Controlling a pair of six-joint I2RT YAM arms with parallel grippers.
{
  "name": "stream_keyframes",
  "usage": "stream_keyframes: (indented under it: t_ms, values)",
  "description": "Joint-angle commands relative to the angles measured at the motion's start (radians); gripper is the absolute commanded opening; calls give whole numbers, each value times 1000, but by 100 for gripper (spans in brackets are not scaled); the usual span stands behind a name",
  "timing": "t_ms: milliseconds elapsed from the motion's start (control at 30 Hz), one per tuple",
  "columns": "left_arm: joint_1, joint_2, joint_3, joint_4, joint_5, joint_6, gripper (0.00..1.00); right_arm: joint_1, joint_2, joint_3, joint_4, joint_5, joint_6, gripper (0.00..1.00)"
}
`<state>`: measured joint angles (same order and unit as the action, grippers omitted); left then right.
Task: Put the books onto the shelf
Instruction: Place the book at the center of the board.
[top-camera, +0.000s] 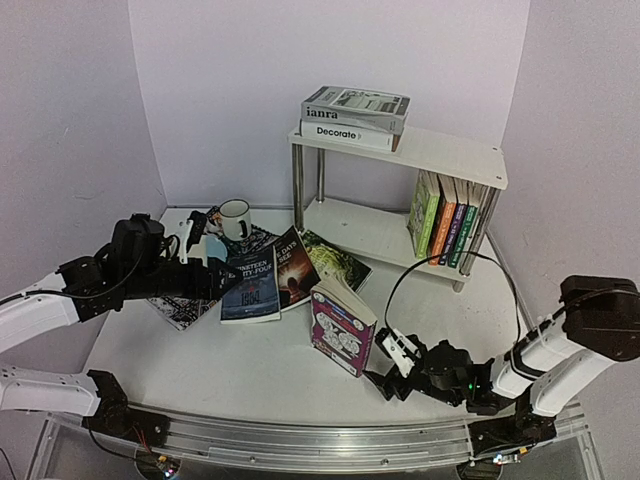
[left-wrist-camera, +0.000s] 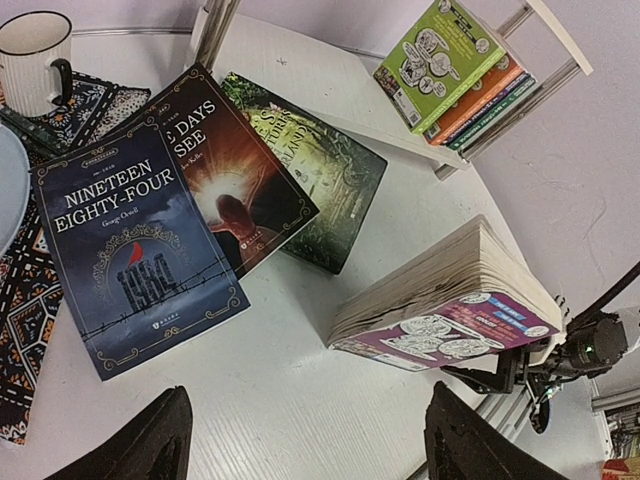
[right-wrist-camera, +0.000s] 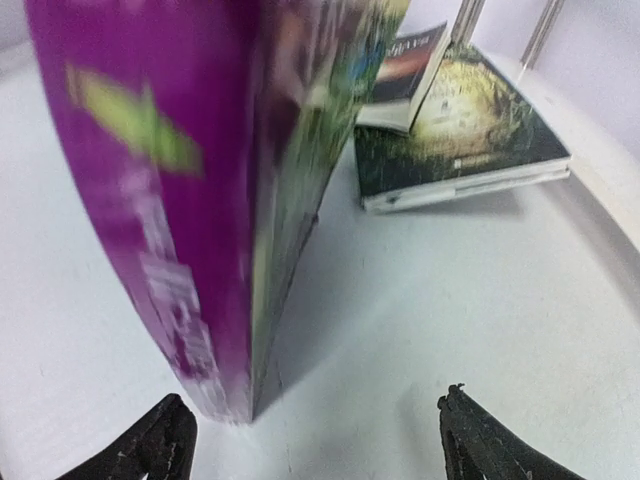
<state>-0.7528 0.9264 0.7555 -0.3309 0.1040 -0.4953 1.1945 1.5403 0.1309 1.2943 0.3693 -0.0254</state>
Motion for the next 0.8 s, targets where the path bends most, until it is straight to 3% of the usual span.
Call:
stream_keyframes:
  t_ms: [0, 267, 767]
  values:
    - [0, 16, 5, 42, 13, 6, 81, 36, 50, 15, 396, 56, -71, 84]
    - [0, 27, 10, 46, 20, 8, 81, 60, 113, 43, 470, 80, -77, 85]
    - [0, 28, 11, 46, 20, 14, 81, 66, -4, 51, 473, 71, -71, 87]
